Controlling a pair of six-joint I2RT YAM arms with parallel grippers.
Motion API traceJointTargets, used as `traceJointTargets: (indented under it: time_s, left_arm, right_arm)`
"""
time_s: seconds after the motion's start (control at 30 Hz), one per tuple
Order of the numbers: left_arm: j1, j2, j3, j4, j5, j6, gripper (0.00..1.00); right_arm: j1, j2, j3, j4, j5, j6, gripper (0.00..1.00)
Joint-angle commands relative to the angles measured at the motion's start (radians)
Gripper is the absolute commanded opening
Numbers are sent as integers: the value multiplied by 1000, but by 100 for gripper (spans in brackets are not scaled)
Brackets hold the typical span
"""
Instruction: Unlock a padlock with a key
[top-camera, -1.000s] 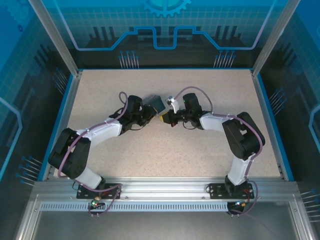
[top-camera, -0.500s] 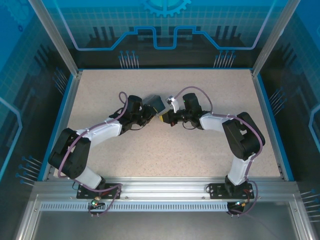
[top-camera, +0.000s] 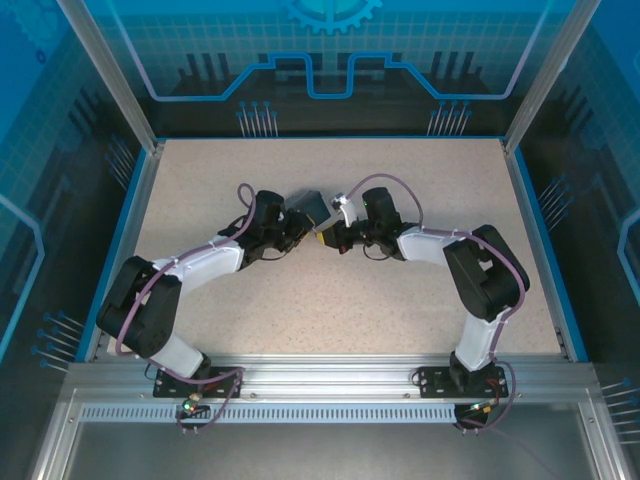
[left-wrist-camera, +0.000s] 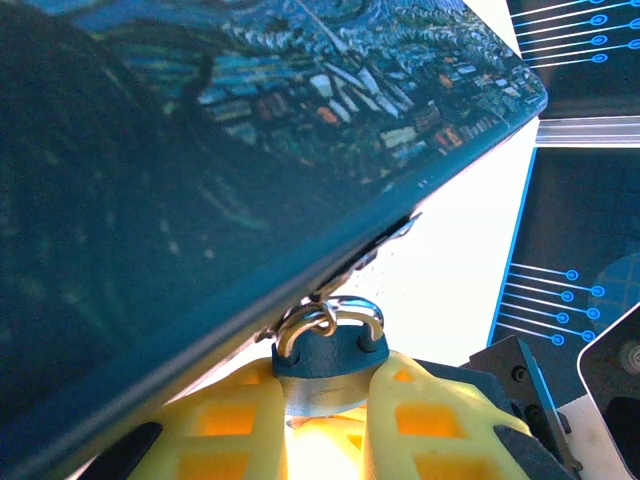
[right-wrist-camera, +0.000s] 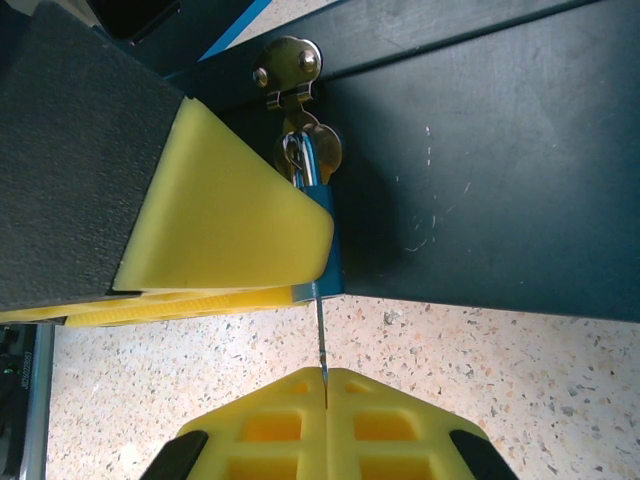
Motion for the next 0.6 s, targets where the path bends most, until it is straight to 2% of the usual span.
traceJointTargets:
  time_s: [0.0,0.57]
  left_arm:
    - [-11,12,-3,10,44,13,11]
    - [-11,9,-3,-7,55,29,10]
  right_arm:
    - [5,-55,21,29,-8,-3,0]
    - [-16,-52,79,-51,-35,-56,0]
